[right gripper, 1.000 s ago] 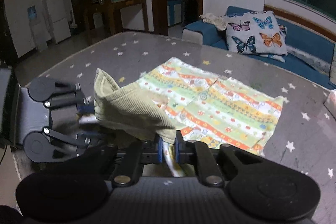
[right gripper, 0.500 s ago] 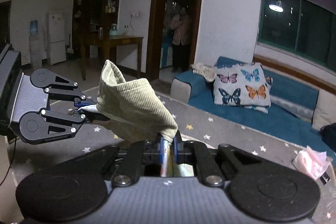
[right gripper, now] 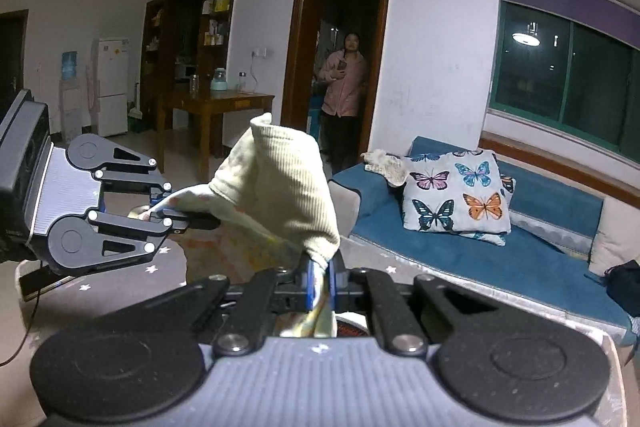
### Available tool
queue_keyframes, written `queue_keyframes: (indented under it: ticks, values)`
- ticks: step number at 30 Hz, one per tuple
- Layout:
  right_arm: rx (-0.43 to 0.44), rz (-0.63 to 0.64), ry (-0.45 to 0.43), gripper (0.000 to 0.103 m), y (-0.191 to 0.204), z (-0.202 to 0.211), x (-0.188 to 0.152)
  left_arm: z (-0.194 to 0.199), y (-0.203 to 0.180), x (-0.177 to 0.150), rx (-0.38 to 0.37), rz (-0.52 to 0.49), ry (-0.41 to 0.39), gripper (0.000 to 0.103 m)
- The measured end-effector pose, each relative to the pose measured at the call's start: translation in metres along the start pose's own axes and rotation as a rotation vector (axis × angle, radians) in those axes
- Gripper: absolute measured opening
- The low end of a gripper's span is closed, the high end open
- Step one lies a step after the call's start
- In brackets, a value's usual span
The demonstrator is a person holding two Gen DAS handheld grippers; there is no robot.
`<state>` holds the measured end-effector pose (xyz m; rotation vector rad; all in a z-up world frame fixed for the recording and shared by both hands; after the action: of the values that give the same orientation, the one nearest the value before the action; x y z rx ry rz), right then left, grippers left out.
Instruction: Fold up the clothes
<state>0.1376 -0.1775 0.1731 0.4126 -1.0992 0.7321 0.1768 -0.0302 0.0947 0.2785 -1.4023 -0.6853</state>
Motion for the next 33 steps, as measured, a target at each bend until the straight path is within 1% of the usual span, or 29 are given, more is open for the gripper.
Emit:
queue_keyframes:
  ticks: [4,9,12,15,16,18,21,22,24,28,30,32,33]
  values:
    - [-0.023,0.003,-0.003,0.006,-0.022,-0.023,0.018,-0.043,0.013,0.013,0.040,0.004,0.023,0.009]
    - [-0.057,0.044,-0.053,0.006,-0.056,-0.048,0.061,-0.082,0.041,0.036,0.107,0.023,0.016,0.009]
    - [-0.067,0.085,-0.088,0.006,-0.065,-0.050,0.078,-0.087,0.054,0.049,0.140,0.002,-0.009,0.009]
    - [-0.051,0.113,-0.106,0.006,-0.057,-0.041,0.074,-0.080,0.053,0.052,0.146,-0.035,-0.035,0.009]
    - [-0.042,0.117,-0.104,0.006,-0.052,-0.037,0.067,-0.077,0.053,0.053,0.147,-0.048,-0.044,0.009]
    - [-0.022,0.131,-0.090,0.006,-0.037,-0.029,0.048,-0.062,0.039,0.042,0.132,-0.090,-0.044,0.010]
    - [0.010,0.174,-0.025,0.006,-0.002,-0.020,-0.001,-0.033,0.002,0.008,0.088,-0.167,-0.018,0.009]
    - [0.025,0.182,0.000,0.006,0.010,-0.018,-0.018,-0.022,-0.012,-0.006,0.065,-0.187,-0.005,0.009]
    - [0.073,0.180,0.074,0.006,0.042,-0.012,-0.065,0.001,-0.044,-0.040,0.017,-0.221,0.037,0.009]
    - [0.174,0.170,0.222,0.006,0.095,-0.010,-0.153,0.046,-0.103,-0.105,-0.087,-0.286,0.125,0.009]
    - [0.231,0.178,0.289,0.006,0.121,-0.008,-0.192,0.064,-0.122,-0.127,-0.125,-0.288,0.161,0.009]
    - [0.277,0.167,0.331,0.006,0.145,-0.004,-0.222,0.082,-0.139,-0.148,-0.160,-0.288,0.196,0.009]
    - [0.287,0.168,0.349,0.006,0.154,-0.003,-0.234,0.090,-0.145,-0.153,-0.173,-0.282,0.205,0.009]
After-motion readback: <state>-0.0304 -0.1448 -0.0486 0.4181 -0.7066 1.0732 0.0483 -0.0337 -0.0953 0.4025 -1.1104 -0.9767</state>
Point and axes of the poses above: each gripper's, at about its wrist camera, not at the fingertips, and z roughly against the way its jaws point, y to its left, x to its top, the point moved 10 cm from there along -z, roughly the way its jaws point, and after that the axes turned 8 degrees about x, right-handed, at the moved point
